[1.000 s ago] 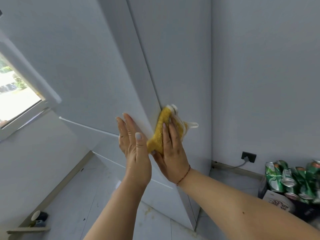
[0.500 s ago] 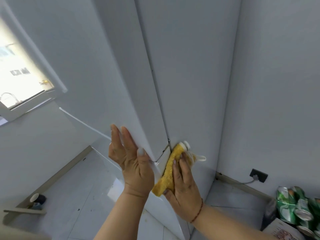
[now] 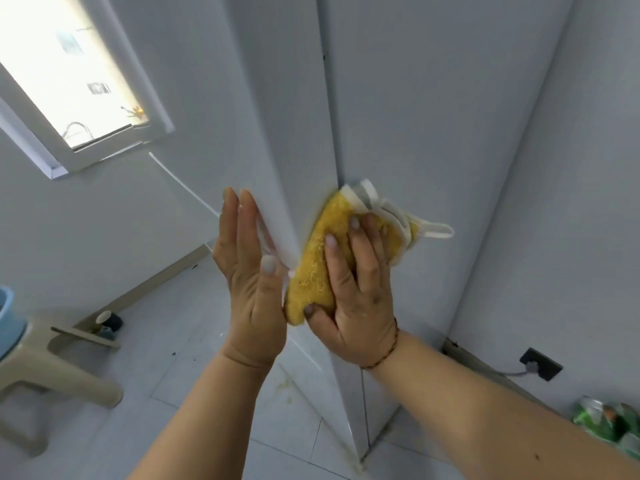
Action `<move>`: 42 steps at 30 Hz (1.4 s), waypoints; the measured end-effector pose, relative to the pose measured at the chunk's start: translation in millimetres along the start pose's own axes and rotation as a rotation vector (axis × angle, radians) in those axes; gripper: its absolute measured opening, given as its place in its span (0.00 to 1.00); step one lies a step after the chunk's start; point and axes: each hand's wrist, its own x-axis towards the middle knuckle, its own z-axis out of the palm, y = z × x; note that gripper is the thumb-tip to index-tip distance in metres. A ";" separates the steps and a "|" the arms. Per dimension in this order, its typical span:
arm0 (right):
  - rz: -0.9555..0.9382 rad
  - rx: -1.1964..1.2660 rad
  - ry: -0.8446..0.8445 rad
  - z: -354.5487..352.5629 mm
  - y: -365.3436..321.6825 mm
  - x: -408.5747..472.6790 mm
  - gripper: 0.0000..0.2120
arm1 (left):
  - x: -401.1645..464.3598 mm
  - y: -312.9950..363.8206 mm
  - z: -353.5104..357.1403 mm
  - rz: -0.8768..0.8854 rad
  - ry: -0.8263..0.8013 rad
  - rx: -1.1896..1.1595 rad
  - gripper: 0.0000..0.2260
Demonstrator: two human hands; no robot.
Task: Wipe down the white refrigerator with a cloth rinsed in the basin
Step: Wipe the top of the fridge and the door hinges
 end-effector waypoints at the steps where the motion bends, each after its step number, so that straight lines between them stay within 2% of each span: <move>1: -0.023 0.004 0.015 -0.8 1.7 14.0 0.35 | 0.2 1.0 -5.1 -0.021 -0.023 -0.050 0.25; 3: -0.045 0.004 0.055 -1.1 2.5 26.1 0.35 | -1.8 3.4 -12.6 -0.040 -0.030 -0.099 0.25; 8: -0.073 -0.002 0.069 4.2 6.7 7.5 0.35 | -58.4 -19.3 6.0 -0.051 -0.036 -0.019 0.26; 12: -0.078 -0.019 0.050 15.8 11.4 -46.3 0.38 | -111.1 -46.6 31.8 -0.020 0.039 -0.102 0.22; 17: -0.085 -0.037 0.025 33.9 26.2 -120.5 0.40 | -158.4 -77.9 55.9 -0.038 0.103 -0.110 0.26; 22: -0.116 -0.039 0.016 47.3 44.3 -182.5 0.40 | -205.5 -105.9 80.5 -0.062 0.132 -0.269 0.31; 28: -0.094 -0.011 0.032 64.3 55.0 -256.9 0.35 | -266.5 -143.8 97.0 0.002 0.061 -0.305 0.33; 32: -0.078 -0.002 0.017 75.6 64.0 -301.8 0.33 | -281.4 -155.1 99.2 0.015 -0.037 -0.398 0.32; 38: -0.079 -0.090 -0.031 90.1 76.8 -387.3 0.32 | -284.7 -160.9 100.5 0.041 -0.064 -0.367 0.35; 42: -0.107 -0.078 -0.062 83.2 83.9 -388.1 0.32 | -283.7 -156.4 102.0 0.007 -0.063 -0.417 0.33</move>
